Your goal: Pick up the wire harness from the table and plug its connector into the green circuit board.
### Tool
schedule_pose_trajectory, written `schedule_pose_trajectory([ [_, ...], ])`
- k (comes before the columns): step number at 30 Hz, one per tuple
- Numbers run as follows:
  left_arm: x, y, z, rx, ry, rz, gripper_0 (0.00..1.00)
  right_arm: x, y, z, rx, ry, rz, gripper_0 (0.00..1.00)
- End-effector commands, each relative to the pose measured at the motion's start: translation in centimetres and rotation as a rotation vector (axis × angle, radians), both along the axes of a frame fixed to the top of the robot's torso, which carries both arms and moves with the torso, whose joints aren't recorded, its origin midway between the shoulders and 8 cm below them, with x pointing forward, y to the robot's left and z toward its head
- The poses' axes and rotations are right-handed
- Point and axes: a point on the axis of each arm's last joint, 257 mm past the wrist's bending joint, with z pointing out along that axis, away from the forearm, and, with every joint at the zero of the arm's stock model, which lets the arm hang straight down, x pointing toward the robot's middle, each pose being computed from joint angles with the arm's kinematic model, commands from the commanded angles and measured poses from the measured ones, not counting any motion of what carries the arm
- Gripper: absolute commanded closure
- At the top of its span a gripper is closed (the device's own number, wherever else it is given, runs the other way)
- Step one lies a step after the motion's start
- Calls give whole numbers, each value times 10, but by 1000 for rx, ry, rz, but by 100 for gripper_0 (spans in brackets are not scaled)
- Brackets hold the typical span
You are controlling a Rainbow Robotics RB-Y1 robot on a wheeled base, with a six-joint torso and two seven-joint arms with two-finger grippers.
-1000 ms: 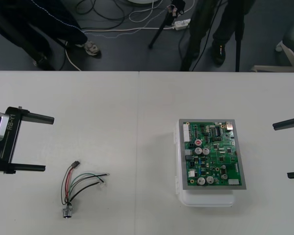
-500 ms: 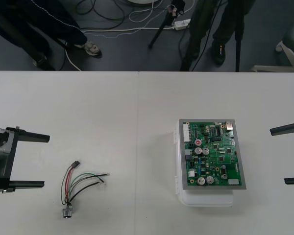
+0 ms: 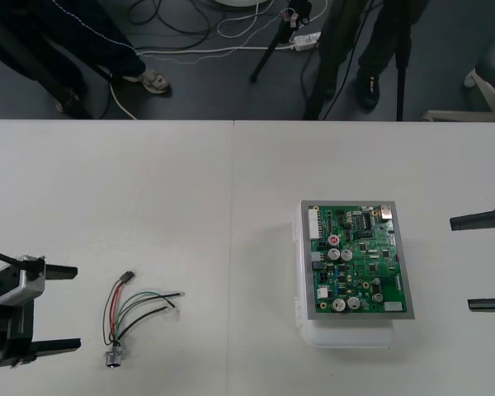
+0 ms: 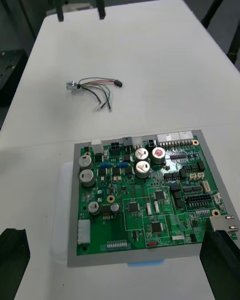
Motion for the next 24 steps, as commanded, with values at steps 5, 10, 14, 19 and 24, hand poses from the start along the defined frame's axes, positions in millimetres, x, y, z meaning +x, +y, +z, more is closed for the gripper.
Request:
schedule_pose_trajectory([
  [5, 1, 3, -12, 24, 11, 154, 0, 12, 1, 5, 133, -36, -49, 0],
  [10, -4, 2, -28, 49, 35, 204, 0, 11, 3, 15, 226, -20, -51, 0],
  [14, -9, 0, -40, 57, 64, 238, 0, 11, 5, 26, 311, -14, -48, 0],
  [19, -17, -4, -56, 67, 101, 286, 0, 19, 0, 40, 357, -35, -54, 0],
  [24, -25, -7, -69, 70, 148, 333, 0, 28, -1, 55, 404, -62, -46, 0],
])
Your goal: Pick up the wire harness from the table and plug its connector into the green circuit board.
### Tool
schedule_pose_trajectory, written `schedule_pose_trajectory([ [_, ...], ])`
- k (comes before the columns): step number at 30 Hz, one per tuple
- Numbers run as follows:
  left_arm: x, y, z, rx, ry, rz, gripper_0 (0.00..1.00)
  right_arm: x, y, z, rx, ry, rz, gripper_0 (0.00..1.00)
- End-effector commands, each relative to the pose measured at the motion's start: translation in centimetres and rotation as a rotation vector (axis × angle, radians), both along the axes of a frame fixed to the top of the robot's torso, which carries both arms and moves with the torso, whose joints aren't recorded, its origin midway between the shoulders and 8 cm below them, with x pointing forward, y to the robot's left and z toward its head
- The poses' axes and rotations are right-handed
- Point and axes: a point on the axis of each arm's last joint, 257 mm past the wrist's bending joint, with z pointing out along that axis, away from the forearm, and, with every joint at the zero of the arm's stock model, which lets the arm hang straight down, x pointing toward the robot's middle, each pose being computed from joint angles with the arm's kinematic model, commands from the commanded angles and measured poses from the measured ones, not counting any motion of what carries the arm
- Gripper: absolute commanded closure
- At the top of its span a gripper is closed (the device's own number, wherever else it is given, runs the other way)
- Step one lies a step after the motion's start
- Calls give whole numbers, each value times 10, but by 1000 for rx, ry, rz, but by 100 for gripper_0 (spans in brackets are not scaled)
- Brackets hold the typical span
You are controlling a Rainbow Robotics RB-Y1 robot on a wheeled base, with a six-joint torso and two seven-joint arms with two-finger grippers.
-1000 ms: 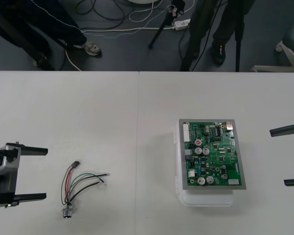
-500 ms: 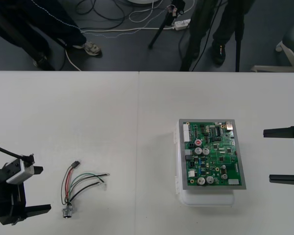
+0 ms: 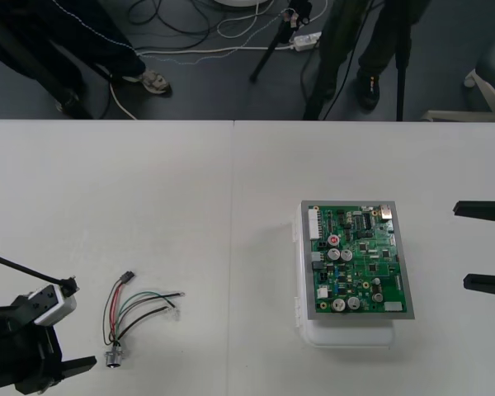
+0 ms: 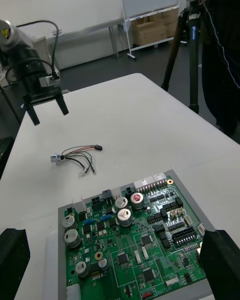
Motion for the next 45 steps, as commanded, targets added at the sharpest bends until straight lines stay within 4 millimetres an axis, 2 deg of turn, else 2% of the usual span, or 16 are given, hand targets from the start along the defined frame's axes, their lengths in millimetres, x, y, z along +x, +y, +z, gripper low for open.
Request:
schedule_pose_trajectory([
  [1, -13, -19, -9, -40, 19, 38, 0, 10, 2, 30, 38, -140, 25, 0],
  [7, -22, -20, -19, -30, 96, 89, 0, -1, 20, 38, 121, -110, 104, 0],
  [19, -29, -22, -36, 22, 184, 196, 0, -6, 23, 50, 112, -141, 156, 0],
  [25, -30, -22, -46, 64, 210, 218, 0, -19, 33, 52, 125, -128, 221, 0],
  [37, -38, -33, -68, 140, 310, 310, 0, -48, 47, 38, 43, -163, 314, 0],
  [45, -33, -35, -80, 173, 346, 365, 0, -49, 43, 20, -19, -172, 307, 0],
])
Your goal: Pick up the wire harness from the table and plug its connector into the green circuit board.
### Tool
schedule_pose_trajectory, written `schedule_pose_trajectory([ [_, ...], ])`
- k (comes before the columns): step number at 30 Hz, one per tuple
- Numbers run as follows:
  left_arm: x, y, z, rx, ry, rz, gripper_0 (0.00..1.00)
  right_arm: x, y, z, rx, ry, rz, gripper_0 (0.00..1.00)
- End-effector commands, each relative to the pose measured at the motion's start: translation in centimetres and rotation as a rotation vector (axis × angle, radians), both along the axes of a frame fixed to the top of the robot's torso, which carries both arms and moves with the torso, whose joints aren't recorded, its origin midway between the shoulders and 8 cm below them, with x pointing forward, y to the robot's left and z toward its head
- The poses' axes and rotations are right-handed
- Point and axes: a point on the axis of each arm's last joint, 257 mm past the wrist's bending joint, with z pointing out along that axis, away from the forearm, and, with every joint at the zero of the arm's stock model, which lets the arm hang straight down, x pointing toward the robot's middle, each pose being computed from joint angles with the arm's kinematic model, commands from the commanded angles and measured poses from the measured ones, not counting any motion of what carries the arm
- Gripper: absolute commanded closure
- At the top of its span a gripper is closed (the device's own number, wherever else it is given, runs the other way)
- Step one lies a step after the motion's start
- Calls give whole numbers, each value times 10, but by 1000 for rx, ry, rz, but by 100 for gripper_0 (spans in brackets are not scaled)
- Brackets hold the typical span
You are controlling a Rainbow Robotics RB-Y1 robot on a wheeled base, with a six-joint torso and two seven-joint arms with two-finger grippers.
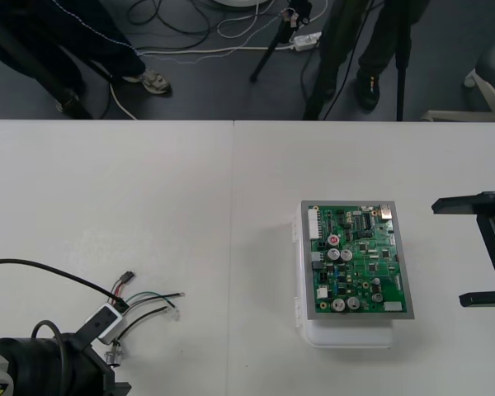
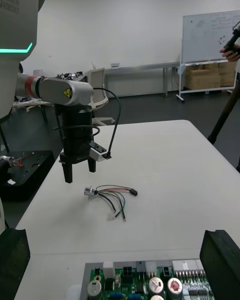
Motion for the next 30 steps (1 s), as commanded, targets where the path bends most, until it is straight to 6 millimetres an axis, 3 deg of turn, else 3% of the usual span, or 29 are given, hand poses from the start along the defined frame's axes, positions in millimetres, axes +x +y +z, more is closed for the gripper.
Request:
schedule_pose_trajectory([
  [1, -1, -13, -7, -13, 79, 86, 0, -11, -4, -18, -91, -49, 24, 0],
  [12, 13, -12, -35, -16, 122, 155, 0, -17, -7, -28, -83, -63, 15, 0],
  [30, 35, 1, -50, -26, 139, 266, 0, -14, -3, -19, 6, -94, 0, 0],
])
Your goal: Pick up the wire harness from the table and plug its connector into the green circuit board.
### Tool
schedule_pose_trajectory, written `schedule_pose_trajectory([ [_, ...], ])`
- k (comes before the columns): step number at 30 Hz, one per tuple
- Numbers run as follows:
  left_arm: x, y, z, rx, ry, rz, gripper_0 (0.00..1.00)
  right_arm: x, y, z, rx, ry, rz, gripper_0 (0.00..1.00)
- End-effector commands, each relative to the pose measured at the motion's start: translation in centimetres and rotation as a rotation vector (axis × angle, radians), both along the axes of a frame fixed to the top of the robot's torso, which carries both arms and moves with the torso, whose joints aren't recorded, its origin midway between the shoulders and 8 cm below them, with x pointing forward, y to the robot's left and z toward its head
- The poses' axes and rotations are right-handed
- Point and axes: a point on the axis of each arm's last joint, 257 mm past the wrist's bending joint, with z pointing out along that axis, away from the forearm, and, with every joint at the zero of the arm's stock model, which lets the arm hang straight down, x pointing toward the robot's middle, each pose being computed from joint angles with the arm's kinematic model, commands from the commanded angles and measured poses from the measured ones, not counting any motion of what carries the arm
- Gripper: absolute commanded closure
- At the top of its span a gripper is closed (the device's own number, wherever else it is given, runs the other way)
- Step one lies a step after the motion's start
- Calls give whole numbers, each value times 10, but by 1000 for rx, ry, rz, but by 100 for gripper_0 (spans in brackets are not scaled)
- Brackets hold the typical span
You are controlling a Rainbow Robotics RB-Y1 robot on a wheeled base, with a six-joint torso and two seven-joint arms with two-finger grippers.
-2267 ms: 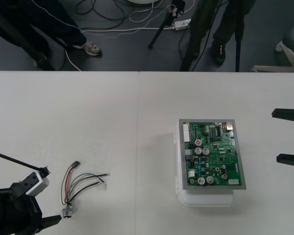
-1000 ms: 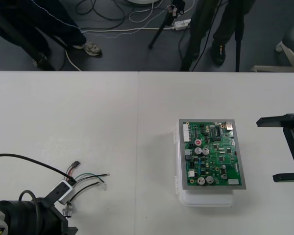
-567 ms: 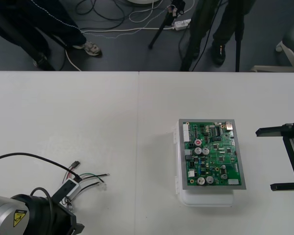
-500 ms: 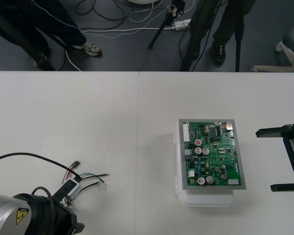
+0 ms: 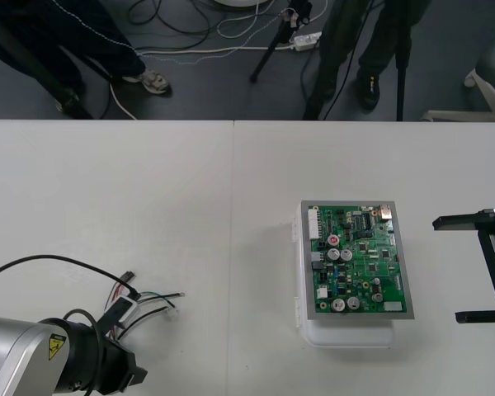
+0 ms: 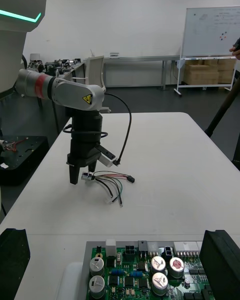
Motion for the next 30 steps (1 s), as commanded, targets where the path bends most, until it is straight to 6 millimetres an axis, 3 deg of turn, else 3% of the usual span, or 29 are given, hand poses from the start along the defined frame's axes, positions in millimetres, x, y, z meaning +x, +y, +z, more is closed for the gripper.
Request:
schedule_pose_trajectory([
  [1, 9, 2, 6, -22, 15, 100, 0, -7, 3, 3, 37, -26, 17, 0],
  [10, 18, 17, 8, -10, 3, 135, 0, -1, -4, 0, 54, 2, -13, 0],
  [30, 23, 25, -6, -7, 23, 156, 0, 3, -10, -10, 30, 38, -35, 0],
])
